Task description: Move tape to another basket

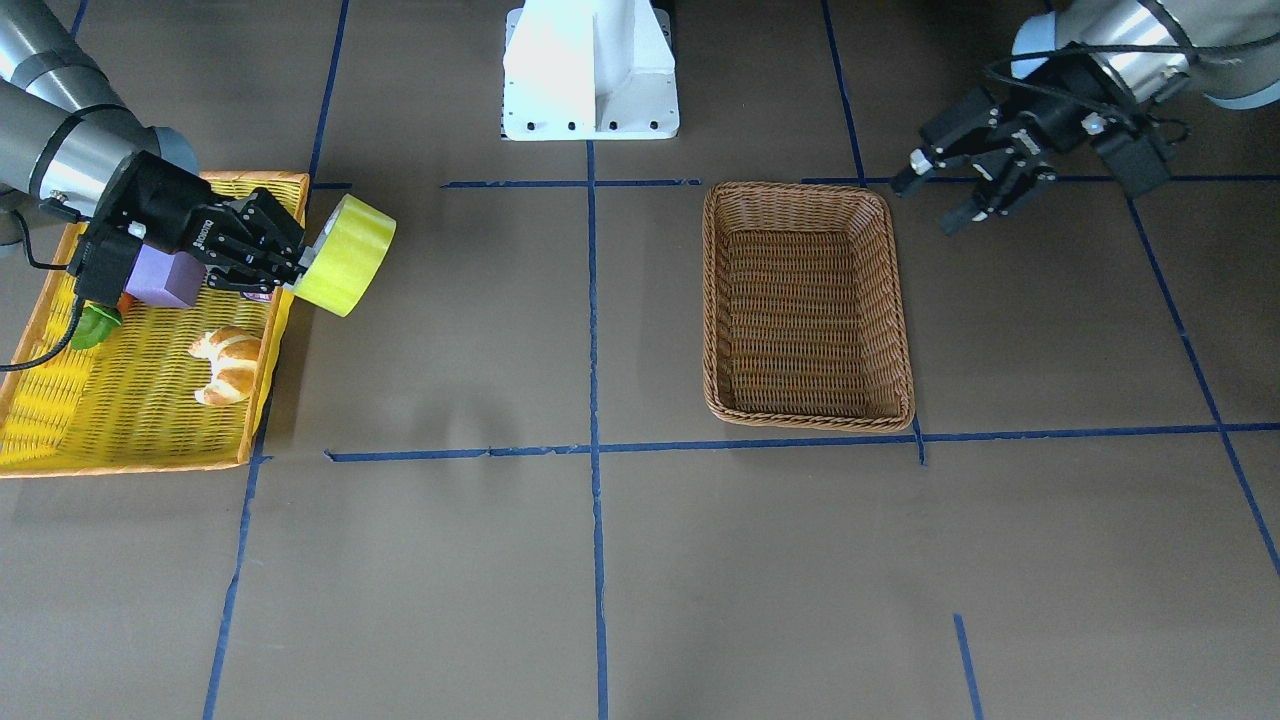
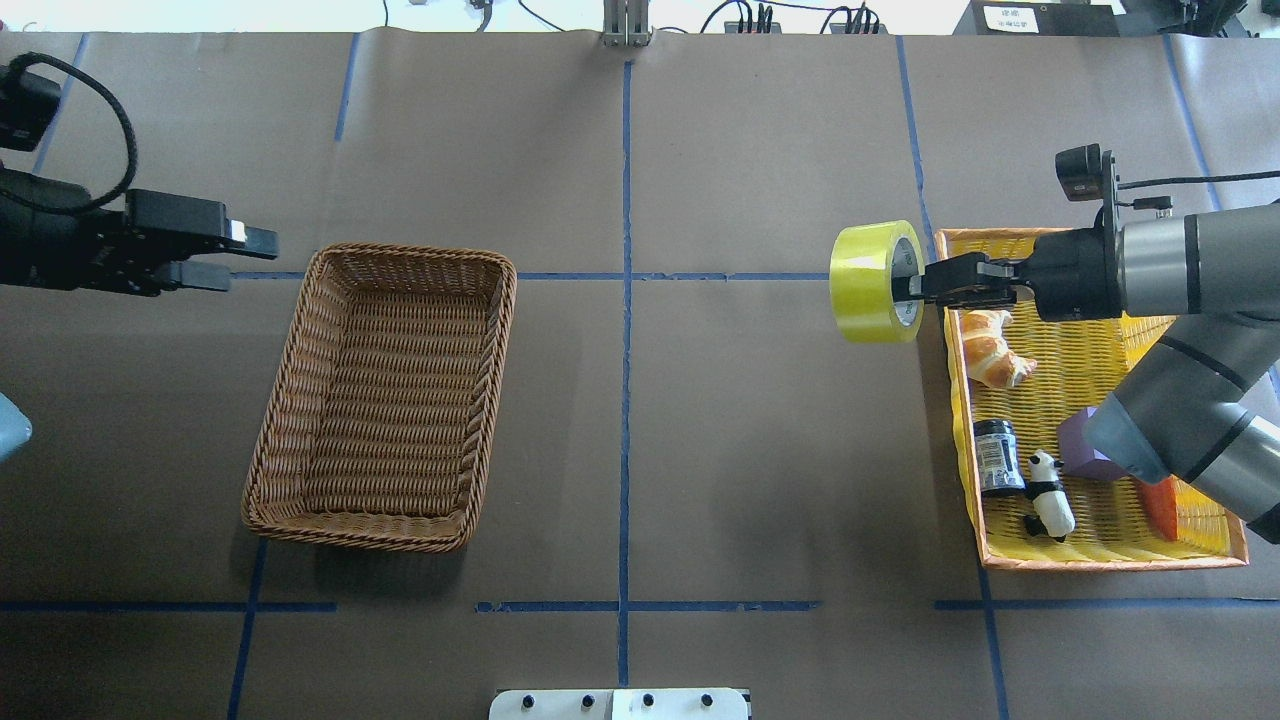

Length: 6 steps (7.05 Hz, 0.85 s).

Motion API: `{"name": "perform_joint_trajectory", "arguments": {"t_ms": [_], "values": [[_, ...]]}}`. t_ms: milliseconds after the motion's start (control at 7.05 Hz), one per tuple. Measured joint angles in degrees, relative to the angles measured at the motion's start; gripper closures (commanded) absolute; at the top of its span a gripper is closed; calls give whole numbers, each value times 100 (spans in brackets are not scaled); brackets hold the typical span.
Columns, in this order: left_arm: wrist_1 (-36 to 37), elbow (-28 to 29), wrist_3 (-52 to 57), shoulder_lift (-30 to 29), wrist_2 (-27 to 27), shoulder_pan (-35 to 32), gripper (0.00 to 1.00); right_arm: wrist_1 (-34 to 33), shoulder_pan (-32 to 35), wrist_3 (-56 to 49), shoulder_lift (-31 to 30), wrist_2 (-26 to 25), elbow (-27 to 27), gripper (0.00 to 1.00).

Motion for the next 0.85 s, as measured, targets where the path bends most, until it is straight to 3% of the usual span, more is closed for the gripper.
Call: {"name": "perform_joint_trajectory", "arguments": {"t_ms": [142,426,568,852], "values": [[-27,-211,-580,-296,415,531,0,413,-162,153,0,-88,3,100],[-73,-426,-1729,-968,730,1030,0,1222,-462,533,25,-155,61,100],[-140,-526,-2057,-1111,834,1129,0,1494,-605,832,75,-168,204,100],[-590,-590,-2405,-1183,1635,1614,0,1676,-1058,1380,117,-550,759,100]]}}
